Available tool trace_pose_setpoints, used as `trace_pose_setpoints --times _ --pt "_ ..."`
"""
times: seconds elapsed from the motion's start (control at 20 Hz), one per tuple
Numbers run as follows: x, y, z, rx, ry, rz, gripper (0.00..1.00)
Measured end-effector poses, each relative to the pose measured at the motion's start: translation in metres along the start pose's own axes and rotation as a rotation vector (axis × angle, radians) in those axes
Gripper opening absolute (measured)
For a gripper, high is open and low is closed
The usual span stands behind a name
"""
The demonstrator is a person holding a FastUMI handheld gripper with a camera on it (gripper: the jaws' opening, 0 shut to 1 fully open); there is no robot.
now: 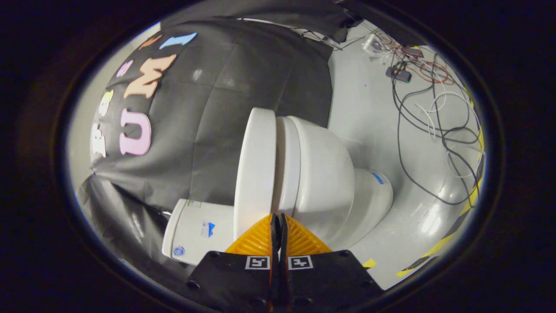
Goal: Open the toilet lid.
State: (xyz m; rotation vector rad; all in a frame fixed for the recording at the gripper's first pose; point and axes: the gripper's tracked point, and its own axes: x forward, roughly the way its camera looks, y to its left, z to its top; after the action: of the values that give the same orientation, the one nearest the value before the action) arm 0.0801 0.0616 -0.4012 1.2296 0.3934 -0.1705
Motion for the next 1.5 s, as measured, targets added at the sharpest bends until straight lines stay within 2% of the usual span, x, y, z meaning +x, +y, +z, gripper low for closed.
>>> trace_pose_setpoints --times 0.15,0.6,0.9,1.25,1.5 --pt "-0.007 0.004 0.002 0.026 -0.007 -0.019 0.01" --pt "-0.019 0.029 0.007 -0.173 0.016 -0.135 0.01" --pt "-0.03 0.071 0.019 -0.2 -0.03 -0.142 0.01" --pt "-0.038 0.13 0.019 -0.337 -0.057 -0.169 0.01" --pt "-0.043 0.163 0.013 -0.389 -0.091 -0.187 0.01"
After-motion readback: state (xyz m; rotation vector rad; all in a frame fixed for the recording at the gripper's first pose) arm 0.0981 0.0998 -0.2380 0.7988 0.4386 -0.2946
